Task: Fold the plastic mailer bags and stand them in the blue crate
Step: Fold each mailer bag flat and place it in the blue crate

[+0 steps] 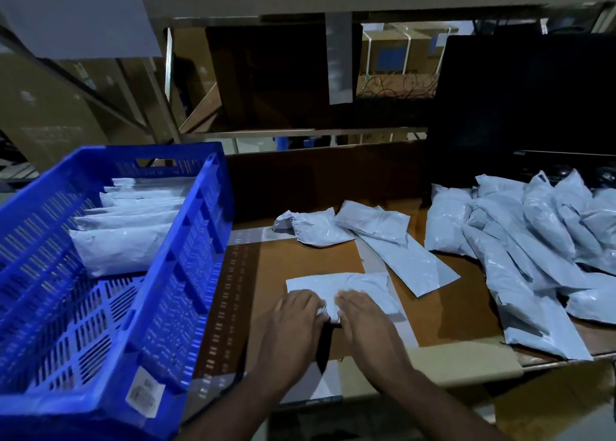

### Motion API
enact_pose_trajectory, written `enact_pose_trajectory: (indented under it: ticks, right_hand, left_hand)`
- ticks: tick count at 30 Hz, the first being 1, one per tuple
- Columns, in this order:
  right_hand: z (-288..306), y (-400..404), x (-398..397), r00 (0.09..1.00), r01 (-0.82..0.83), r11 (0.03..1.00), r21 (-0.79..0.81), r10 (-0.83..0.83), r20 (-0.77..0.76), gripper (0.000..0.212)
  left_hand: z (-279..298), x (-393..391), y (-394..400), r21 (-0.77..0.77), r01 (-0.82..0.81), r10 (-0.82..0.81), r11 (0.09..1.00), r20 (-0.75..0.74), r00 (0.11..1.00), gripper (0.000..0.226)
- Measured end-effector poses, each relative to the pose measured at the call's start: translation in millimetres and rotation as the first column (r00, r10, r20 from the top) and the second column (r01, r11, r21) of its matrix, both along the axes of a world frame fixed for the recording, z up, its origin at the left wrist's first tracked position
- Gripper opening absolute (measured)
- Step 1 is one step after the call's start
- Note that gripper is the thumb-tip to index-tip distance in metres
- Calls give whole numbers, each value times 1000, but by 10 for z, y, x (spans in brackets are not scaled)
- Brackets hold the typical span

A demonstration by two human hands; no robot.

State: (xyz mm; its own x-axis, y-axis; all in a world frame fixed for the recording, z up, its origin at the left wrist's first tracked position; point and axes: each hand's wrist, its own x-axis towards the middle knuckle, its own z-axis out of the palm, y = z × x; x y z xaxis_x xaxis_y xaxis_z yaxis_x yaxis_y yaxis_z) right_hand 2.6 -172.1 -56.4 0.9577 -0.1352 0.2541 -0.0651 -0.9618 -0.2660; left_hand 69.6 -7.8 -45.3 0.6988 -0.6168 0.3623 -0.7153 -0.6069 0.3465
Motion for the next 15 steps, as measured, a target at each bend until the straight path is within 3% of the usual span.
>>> enact_pose_trajectory:
  ticks: [4,8,11,15]
  right_hand:
    - [-50,40,-173,1000,13,1000,8,-13,23,68]
    - [30,39,-88,997,25,1000,1,-25,79,46]
    - [-46,81,-283,1000,8,999,-34,-8,23,54]
    - [226,49,-179,998,-2,998,56,5,-57,42]
  left_hand:
    - [-69,-88,45,12,-4,4,1000,24,1000,14]
    - [17,5,8,26,-14,14,1000,-20,1000,11]
    - [-42,-100,61,44,-17,17,999,5,1000,13]
    - [124,-43,38,41,-16,18,999,-41,999,18]
